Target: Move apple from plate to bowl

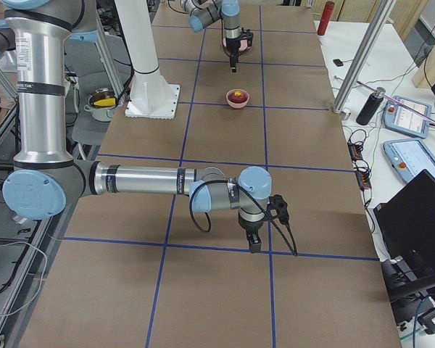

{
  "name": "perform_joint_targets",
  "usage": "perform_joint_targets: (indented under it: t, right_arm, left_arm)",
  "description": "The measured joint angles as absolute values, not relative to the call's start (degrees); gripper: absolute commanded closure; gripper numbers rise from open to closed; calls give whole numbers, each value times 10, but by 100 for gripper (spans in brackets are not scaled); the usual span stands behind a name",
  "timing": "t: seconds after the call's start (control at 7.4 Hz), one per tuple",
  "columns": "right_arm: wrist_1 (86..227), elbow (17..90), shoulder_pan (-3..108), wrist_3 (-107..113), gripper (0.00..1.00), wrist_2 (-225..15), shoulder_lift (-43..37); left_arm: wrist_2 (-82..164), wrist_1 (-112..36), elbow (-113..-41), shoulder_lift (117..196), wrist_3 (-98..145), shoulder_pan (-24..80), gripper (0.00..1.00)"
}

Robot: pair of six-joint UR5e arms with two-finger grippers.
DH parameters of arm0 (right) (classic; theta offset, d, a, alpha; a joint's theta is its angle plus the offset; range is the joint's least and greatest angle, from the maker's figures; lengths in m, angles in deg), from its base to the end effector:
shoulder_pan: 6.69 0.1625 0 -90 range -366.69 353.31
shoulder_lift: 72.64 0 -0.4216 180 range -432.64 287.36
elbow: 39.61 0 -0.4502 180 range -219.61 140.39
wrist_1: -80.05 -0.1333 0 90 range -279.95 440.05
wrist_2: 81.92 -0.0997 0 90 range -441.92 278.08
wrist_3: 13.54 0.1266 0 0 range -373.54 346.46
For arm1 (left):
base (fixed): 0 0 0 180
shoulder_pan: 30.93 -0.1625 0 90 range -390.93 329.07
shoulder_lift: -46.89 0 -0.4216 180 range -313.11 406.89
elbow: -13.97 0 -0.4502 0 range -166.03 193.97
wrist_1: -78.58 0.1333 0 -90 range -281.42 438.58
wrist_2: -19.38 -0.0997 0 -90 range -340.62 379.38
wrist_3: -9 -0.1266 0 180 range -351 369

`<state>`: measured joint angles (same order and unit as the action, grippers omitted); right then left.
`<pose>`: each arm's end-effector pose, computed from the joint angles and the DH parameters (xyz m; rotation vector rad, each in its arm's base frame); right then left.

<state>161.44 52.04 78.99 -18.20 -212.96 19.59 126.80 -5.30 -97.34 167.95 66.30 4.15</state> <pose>0.0089 -0.5481 0.6690 0.1364 -0.7159 -0.1999 0.4759 -0.4508 0.1786 0.2080 0.8247 0.0837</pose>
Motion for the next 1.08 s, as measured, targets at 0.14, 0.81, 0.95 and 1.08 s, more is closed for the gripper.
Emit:
perform_joint_targets:
  t: [0.14,0.81,0.95,1.08]
  right_arm:
    - [1615,520,790,-182,0,-2129,196]
    - [1615,521,790,-182,0,-2130,197]
    - [1615,521,790,-182,0,-2130,197]
    - [1615,521,790,-182,0,-2130,197]
  left_arm:
    - [1315,-49,-1001,1630,592,94,2]
    - [1474,-53,-1001,1404,202,397,2]
    - [1489,-73,-976,1364,155,441,2]
    - [1495,-109,-936,1338,109,479,2]
